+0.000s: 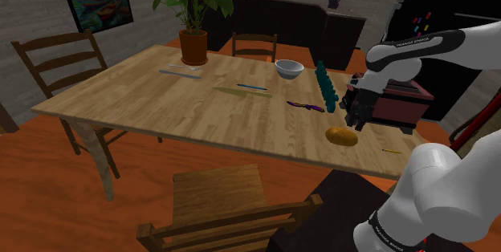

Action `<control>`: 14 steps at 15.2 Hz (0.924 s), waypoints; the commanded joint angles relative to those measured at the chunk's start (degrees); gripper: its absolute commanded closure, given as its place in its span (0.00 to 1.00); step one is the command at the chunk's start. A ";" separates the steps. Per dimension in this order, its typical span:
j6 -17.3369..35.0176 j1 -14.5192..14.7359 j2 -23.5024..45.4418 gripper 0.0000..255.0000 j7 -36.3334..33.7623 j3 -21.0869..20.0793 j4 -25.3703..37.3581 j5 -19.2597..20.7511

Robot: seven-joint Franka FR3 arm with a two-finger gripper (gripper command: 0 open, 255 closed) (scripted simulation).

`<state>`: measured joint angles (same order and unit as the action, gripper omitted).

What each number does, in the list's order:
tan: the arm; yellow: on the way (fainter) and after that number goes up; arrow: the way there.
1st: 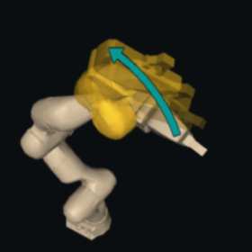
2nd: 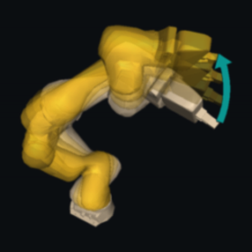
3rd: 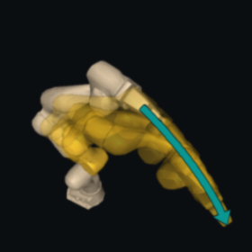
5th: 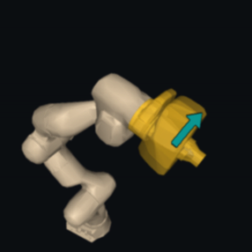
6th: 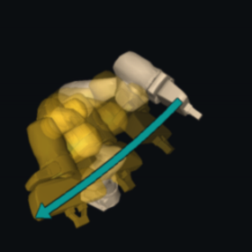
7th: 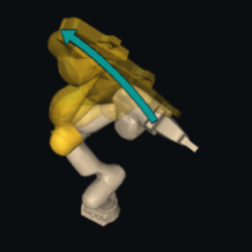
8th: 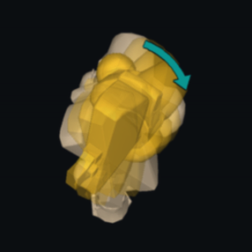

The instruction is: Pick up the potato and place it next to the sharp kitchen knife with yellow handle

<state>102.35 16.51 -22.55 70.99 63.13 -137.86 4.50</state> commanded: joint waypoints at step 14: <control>6.27 4.47 5.15 0.00 6.72 6.59 -3.87 -2.32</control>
<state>108.59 20.96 -17.42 77.69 69.71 -141.72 2.19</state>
